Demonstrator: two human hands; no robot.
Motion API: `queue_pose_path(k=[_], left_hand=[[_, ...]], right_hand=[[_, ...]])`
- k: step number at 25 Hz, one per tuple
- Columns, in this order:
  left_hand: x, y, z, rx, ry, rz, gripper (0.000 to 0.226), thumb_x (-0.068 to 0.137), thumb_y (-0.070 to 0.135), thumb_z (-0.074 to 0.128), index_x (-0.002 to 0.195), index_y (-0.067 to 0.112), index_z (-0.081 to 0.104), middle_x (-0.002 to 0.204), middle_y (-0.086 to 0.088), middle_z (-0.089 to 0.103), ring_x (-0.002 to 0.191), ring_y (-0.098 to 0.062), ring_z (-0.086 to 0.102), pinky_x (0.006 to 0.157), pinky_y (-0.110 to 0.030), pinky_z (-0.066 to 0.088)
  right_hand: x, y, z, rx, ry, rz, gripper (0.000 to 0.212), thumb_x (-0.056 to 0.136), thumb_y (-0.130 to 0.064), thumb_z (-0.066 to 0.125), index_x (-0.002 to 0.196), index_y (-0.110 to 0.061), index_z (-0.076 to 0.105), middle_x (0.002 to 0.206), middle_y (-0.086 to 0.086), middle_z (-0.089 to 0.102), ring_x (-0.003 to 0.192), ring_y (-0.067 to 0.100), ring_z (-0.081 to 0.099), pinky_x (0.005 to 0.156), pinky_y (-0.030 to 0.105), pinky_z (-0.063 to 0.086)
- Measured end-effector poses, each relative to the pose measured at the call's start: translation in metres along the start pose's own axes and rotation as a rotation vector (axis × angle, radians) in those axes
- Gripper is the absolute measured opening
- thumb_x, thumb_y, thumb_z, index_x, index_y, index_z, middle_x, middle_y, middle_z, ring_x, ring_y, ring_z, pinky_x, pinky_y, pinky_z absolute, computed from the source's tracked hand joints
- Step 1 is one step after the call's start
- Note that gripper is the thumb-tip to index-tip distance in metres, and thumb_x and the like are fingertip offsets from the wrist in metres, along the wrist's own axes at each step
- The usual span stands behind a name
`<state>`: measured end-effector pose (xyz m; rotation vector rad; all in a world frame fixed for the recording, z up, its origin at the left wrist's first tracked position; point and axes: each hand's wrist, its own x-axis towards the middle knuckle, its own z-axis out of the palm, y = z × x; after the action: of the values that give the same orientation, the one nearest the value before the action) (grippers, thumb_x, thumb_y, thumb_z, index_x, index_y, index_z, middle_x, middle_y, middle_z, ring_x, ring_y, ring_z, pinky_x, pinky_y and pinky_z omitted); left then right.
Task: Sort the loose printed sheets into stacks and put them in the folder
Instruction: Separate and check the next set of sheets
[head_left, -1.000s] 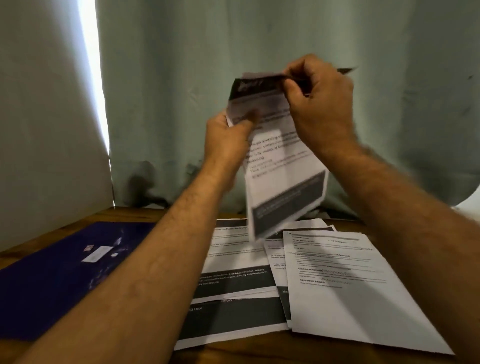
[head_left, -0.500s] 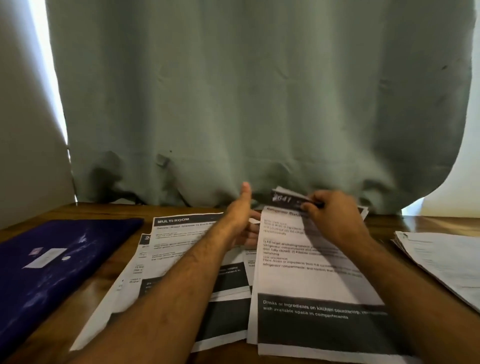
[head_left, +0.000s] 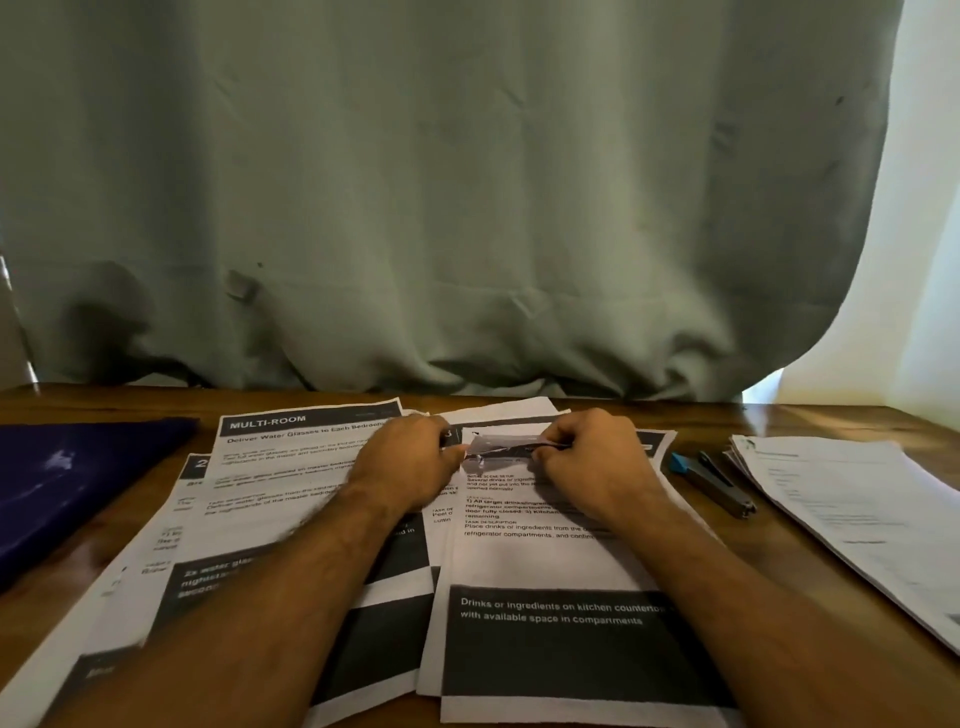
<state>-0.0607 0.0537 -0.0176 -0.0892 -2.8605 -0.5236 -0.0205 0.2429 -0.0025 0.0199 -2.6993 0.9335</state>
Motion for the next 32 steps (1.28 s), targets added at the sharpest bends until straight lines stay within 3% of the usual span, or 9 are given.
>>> queue_pose_path(k=[3, 8, 10, 12, 16, 20, 23, 29, 32], left_hand=[[-0.002, 0.002, -0.004, -0.233, -0.061, 0.075, 0.036, 0.101, 0.036, 0.056, 0.134, 0.023, 0.061, 0.128, -0.001, 0.066, 0.110, -0.015, 0.061, 0.099, -0.036, 0.051], [-0.001, 0.000, -0.005, -0.401, -0.178, 0.057, 0.060, 0.095, 0.023, 0.068, 0.150, 0.025, 0.044, 0.152, 0.000, 0.049, 0.134, -0.018, 0.051, 0.109, -0.036, 0.044], [0.001, -0.001, -0.005, -0.493, -0.209, 0.058, 0.056, 0.099, 0.020, 0.062, 0.151, 0.025, 0.043, 0.151, 0.000, 0.050, 0.122, -0.013, 0.059, 0.096, -0.030, 0.054], [0.001, 0.003, -0.007, -0.571, -0.221, 0.039, 0.051, 0.102, 0.019, 0.056, 0.150, 0.026, 0.042, 0.146, 0.000, 0.056, 0.098, -0.004, 0.064, 0.076, -0.022, 0.057], [0.004, 0.015, -0.003, -0.790, -0.128, 0.019, 0.068, 0.089, 0.011, 0.072, 0.149, 0.021, 0.042, 0.113, 0.000, 0.073, 0.091, -0.012, 0.072, 0.082, -0.033, 0.061], [0.002, 0.015, 0.002, -1.090, -0.048, -0.098, 0.036, 0.094, 0.012, 0.067, 0.129, 0.014, 0.063, 0.098, -0.007, 0.078, 0.084, -0.026, 0.077, 0.083, -0.051, 0.061], [0.001, 0.015, 0.004, -1.131, -0.022, -0.158, 0.021, 0.096, 0.014, 0.065, 0.116, 0.015, 0.070, 0.094, -0.008, 0.079, 0.080, -0.028, 0.077, 0.078, -0.052, 0.062], [-0.002, 0.012, -0.005, -1.096, -0.129, -0.055, 0.028, 0.095, 0.005, 0.053, 0.113, 0.015, 0.072, 0.098, -0.008, 0.079, 0.088, -0.029, 0.077, 0.085, -0.054, 0.060], [-0.002, 0.002, -0.008, -1.065, -0.155, -0.032, 0.032, 0.090, 0.000, 0.044, 0.106, 0.003, 0.071, 0.100, -0.012, 0.077, 0.096, -0.032, 0.074, 0.094, -0.057, 0.055]], right_hand=[[-0.002, 0.001, -0.004, 0.029, -0.005, 0.021, 0.003, 0.088, -0.022, 0.071, 0.090, -0.024, 0.071, 0.086, -0.007, 0.066, 0.076, 0.008, 0.061, 0.058, 0.014, 0.045], [-0.001, 0.006, -0.006, 0.032, -0.056, -0.006, 0.006, 0.087, -0.021, 0.072, 0.092, -0.021, 0.074, 0.089, -0.005, 0.067, 0.083, 0.011, 0.062, 0.071, 0.020, 0.054], [0.000, 0.006, -0.004, 0.044, -0.067, -0.020, 0.005, 0.086, -0.022, 0.072, 0.091, -0.022, 0.075, 0.089, -0.005, 0.068, 0.083, 0.011, 0.062, 0.073, 0.021, 0.055], [0.000, 0.006, -0.003, 0.054, -0.086, -0.034, 0.004, 0.086, -0.023, 0.073, 0.089, -0.023, 0.075, 0.089, -0.007, 0.069, 0.081, 0.010, 0.063, 0.071, 0.019, 0.055], [-0.001, 0.007, 0.002, 0.063, -0.091, -0.076, 0.006, 0.086, -0.023, 0.073, 0.084, -0.028, 0.072, 0.096, -0.012, 0.068, 0.081, 0.007, 0.063, 0.067, 0.017, 0.054], [-0.004, 0.007, 0.001, 0.038, 0.000, -0.146, 0.007, 0.088, -0.025, 0.070, 0.092, -0.030, 0.073, 0.086, -0.018, 0.063, 0.075, -0.001, 0.057, 0.062, 0.009, 0.045], [-0.006, 0.007, -0.008, -0.035, 0.182, -0.240, 0.009, 0.089, -0.026, 0.067, 0.096, -0.029, 0.073, 0.075, -0.019, 0.059, 0.069, -0.004, 0.054, 0.067, 0.013, 0.046], [-0.005, 0.003, -0.011, -0.015, 0.186, -0.283, 0.057, 0.092, -0.023, 0.063, 0.140, -0.041, 0.038, 0.111, -0.006, 0.067, 0.095, 0.011, 0.062, 0.092, 0.032, 0.052], [-0.001, 0.003, -0.012, -0.081, 0.137, -0.233, 0.035, 0.094, -0.027, 0.061, 0.128, -0.033, 0.054, 0.112, -0.006, 0.067, 0.093, 0.008, 0.062, 0.093, 0.031, 0.054]])
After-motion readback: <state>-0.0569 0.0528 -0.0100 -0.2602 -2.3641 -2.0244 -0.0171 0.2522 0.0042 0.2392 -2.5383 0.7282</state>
